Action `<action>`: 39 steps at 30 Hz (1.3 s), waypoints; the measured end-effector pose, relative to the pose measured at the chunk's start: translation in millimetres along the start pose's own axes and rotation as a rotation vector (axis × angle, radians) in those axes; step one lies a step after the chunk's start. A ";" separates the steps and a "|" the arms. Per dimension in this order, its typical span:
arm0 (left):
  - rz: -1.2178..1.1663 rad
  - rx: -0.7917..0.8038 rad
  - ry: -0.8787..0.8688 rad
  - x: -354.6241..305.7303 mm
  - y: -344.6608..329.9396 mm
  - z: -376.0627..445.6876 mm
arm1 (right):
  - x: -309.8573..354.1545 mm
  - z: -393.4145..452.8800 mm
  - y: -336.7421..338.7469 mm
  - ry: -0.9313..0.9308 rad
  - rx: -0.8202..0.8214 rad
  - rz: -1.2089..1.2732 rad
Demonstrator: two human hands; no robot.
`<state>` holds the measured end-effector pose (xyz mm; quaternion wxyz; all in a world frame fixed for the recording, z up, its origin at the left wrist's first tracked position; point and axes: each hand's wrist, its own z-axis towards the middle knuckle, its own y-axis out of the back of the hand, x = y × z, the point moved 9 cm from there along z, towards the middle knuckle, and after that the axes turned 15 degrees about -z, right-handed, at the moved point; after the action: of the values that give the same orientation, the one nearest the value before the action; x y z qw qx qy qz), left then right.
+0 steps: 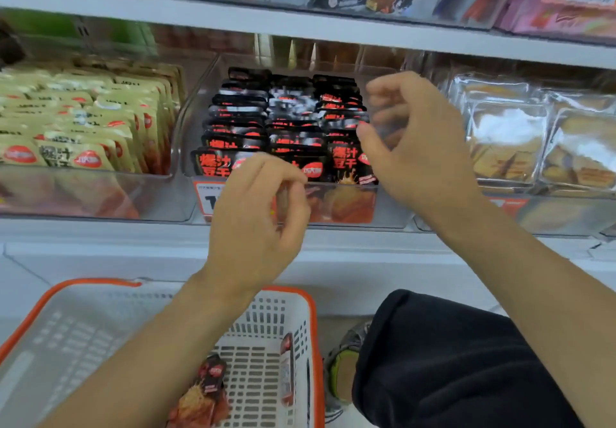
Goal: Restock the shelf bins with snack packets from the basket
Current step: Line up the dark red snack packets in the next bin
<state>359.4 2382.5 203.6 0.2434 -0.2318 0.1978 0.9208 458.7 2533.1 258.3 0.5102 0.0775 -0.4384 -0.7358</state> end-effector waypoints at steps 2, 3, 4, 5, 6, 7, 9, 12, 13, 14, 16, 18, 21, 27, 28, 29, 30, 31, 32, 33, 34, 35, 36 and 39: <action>-0.043 0.028 0.168 29.2 11.2 -58.8 | 40.7 -36.2 -12.9 0.146 0.004 0.174; -0.028 0.074 0.316 56.3 12.5 -94.6 | 59.4 -60.2 -40.6 0.213 0.135 0.203; 0.009 0.146 0.490 91.1 11.4 -134.3 | 73.0 -88.2 -81.4 0.264 0.343 0.186; 0.074 0.240 0.667 125.1 11.1 -176.8 | 78.9 -121.5 -128.8 0.291 0.579 0.127; 0.154 0.365 0.841 158.1 11.8 -222.1 | 74.0 -156.7 -175.8 0.285 0.803 0.043; 0.219 0.496 0.995 182.2 14.4 -264.3 | 60.2 -192.2 -220.6 0.257 0.989 -0.042; 0.299 0.734 1.222 210.1 21.9 -338.8 | 31.0 -248.6 -285.9 0.178 1.224 -0.175; 0.347 0.869 1.330 226.1 34.9 -402.8 | 8.0 -300.3 -338.2 0.154 1.356 -0.284; 0.334 0.881 1.368 229.3 37.6 -418.8 | 3.5 -314.9 -350.0 0.172 1.400 -0.317; 0.315 0.898 1.415 231.6 39.7 -433.1 | 1.5 -328.2 -358.9 0.185 1.455 -0.346; 0.270 0.946 1.469 232.6 39.8 -455.8 | -3.8 -349.7 -372.8 0.215 1.510 -0.426; 0.240 0.924 1.484 231.7 36.8 -466.7 | -10.2 -360.9 -384.3 0.265 1.490 -0.552; 0.342 0.779 1.421 226.9 32.8 -454.8 | -12.1 -372.6 -392.7 0.449 1.489 -0.793; 0.279 0.574 1.247 214.8 6.4 -434.2 | 4.3 -370.9 -402.0 0.540 1.464 -0.793; 0.201 0.532 1.306 215.9 3.1 -436.8 | 8.5 -366.9 -401.0 0.460 1.477 -0.689; 0.118 0.481 1.396 217.0 1.3 -438.9 | 12.2 -360.6 -398.1 0.348 1.475 -0.565; 0.035 0.440 1.499 218.3 -0.3 -442.2 | 12.5 -355.3 -396.1 0.218 1.467 -0.442; -0.050 0.402 1.594 218.8 -2.0 -443.6 | 12.9 -347.5 -392.1 0.090 1.445 -0.321; -0.146 0.359 1.688 218.7 -3.6 -446.4 | 11.9 -339.7 -387.5 -0.039 1.426 -0.209; -0.252 0.295 1.772 217.2 -3.9 -446.4 | 10.1 -331.6 -380.8 -0.167 1.411 -0.102; -0.357 0.227 1.833 214.7 -2.8 -442.4 | 8.7 -322.5 -372.6 -0.296 1.384 0.017; -0.470 0.157 1.867 211.3 -1.7 -435.0 | 7.0 -313.6 -363.5 -0.427 1.358 0.117; -0.589 0.081 1.878 207.4 -0.9 -423.8 | 4.3 -303.9 -355.2 -0.529 1.325 0.204; -0.800 -0.031 1.747 197.4 6.5 -368.0 | 6.7 -263.3 -311.6 -0.486 1.318 0.246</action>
<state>324.8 2272.1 -197.6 0.3032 -0.8896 0.2036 0.2744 390.7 2408.2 -124.0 0.3245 0.1536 -0.8989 -0.2511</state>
